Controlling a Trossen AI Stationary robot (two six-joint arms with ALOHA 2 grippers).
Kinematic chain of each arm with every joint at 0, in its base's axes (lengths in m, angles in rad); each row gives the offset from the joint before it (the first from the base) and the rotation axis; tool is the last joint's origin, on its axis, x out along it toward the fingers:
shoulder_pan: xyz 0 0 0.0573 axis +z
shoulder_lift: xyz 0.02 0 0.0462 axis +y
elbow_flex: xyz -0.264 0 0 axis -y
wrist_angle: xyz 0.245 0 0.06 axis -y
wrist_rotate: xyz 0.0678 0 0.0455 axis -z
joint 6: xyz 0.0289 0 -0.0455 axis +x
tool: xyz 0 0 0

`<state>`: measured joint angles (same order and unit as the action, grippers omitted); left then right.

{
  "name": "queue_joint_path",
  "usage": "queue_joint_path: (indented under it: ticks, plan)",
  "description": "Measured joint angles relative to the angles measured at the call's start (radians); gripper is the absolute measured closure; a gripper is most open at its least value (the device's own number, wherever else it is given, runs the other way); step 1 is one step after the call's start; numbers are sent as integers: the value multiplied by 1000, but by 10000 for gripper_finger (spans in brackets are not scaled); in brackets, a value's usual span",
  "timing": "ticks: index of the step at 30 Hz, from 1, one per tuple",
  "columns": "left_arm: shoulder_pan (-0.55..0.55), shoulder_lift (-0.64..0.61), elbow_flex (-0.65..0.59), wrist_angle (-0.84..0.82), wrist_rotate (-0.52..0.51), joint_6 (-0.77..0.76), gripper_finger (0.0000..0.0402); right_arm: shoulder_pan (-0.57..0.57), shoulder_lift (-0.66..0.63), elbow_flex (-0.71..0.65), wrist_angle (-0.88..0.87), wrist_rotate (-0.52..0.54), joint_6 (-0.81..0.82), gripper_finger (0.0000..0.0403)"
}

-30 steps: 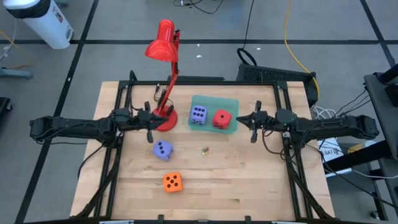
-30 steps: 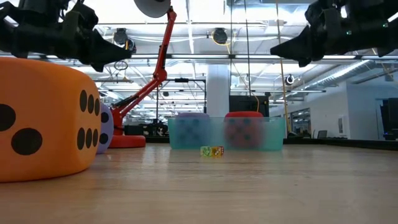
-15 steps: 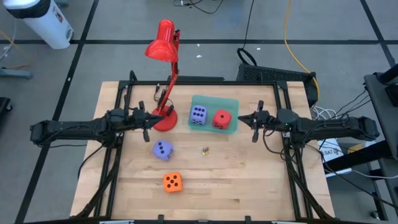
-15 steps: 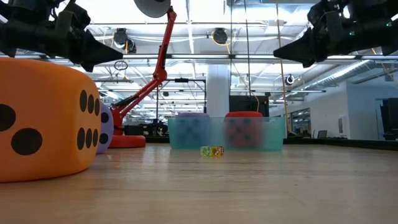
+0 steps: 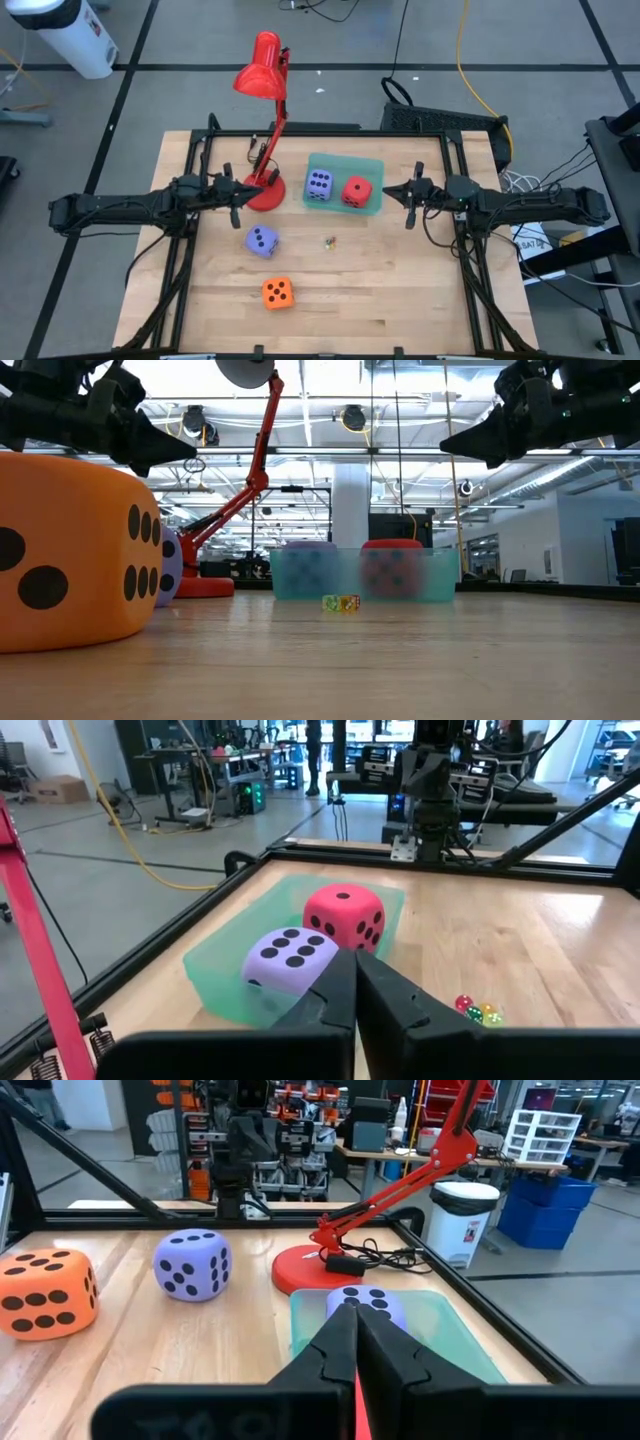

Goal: Pick & Place Dice
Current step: Put the large purple die into the blue bin

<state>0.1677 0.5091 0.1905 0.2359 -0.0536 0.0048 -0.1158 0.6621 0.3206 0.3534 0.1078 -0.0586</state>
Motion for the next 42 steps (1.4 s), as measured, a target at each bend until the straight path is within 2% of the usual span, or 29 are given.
queue_joint_path:
  ticks: [16, 23, 30, 34, 38, 42]
  plan:
    - [0, 0, 0, 0, -1, 11, 398, 0, 0, -22, 35, 0, -13, 402]
    - [0, 0, 0, 0, -1, -6, 378, 0, 0, -22, 39, 0, -13, 401]
    - [0, 0, 0, 0, -1, -12, 396, 0, 0, -22, 39, 0, -6, 401]
    - [0, 0, 0, 1, -1, -10, 393, 0, 0, -22, 43, 0, -4, 396]
    - [0, 0, 0, 6, -1, -10, 377, 5, 2, -23, 122, -3, 42, 385]
    - [0, 0, 0, 7, -1, -10, 377, 63, 11, -23, 192, -3, 28, 372]
